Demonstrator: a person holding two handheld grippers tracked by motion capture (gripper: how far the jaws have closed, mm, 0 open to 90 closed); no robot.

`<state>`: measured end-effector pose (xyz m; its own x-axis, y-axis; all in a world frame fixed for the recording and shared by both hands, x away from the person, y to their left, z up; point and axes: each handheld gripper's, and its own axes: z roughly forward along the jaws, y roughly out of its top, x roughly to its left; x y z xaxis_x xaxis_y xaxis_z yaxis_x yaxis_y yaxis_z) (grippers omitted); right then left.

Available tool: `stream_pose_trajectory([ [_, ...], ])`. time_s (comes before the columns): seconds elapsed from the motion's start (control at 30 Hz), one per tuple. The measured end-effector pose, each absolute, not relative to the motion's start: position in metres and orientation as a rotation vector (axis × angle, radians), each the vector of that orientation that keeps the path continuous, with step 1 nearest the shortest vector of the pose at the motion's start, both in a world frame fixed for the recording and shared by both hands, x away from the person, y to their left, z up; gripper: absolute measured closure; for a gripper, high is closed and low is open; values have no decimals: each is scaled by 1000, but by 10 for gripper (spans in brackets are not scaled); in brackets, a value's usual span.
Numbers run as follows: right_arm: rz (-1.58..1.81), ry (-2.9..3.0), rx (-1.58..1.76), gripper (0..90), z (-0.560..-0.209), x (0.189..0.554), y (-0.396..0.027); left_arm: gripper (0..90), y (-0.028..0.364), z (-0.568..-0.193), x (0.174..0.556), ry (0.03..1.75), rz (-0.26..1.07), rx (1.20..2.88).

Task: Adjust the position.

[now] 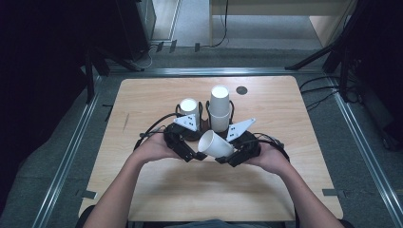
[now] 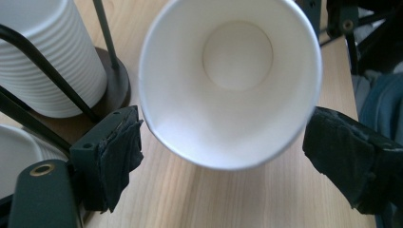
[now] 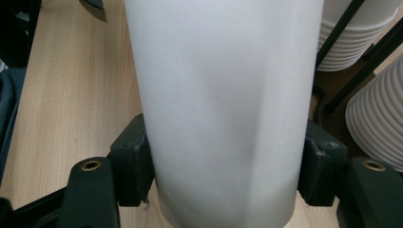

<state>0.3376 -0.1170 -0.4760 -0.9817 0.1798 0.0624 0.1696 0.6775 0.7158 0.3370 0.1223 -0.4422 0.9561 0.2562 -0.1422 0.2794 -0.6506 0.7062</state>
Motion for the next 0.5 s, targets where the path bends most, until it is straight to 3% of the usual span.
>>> stream_pose_trajectory([
  [0.5,1297,2889,294,334,-477,334,-113,140,114,-453,338,385,-88,2203],
])
